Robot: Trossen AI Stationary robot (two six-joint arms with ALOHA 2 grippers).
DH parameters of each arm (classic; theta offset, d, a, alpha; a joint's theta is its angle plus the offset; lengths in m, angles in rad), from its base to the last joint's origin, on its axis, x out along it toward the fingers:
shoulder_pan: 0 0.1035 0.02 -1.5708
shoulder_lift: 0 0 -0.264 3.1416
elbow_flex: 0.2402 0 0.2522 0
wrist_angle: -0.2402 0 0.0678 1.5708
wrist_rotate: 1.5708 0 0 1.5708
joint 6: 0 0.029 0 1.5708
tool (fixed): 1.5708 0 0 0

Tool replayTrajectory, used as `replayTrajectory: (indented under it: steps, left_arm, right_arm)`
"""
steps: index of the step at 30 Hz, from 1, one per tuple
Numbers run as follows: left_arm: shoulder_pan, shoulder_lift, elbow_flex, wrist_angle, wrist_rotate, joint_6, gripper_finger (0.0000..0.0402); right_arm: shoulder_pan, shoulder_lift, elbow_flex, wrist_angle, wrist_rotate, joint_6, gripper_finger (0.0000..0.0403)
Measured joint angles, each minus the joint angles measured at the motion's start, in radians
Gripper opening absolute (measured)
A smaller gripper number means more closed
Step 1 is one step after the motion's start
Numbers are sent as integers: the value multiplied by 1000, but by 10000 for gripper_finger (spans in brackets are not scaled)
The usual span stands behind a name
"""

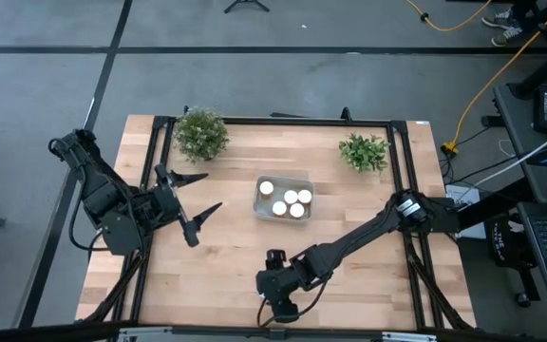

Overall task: Pick and place pill bottles into a basket
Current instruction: Put the orange pill bottle into the gray bin

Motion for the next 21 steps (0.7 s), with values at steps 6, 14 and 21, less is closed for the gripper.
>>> replayTrajectory:
  steps: [6,14,21]
  left_arm:
    - [0,0,0,0,1,0,331]
    - [0,0,0,1,1,0,331]
    - [-1,-1,0,1,3,0,331]
  right_arm:
    - [-9,15,0,7,-4,-28,340]
    - [-9,41,0,44,-36,-28,340]
    - [-12,68,-1,56,-34,-30,340]
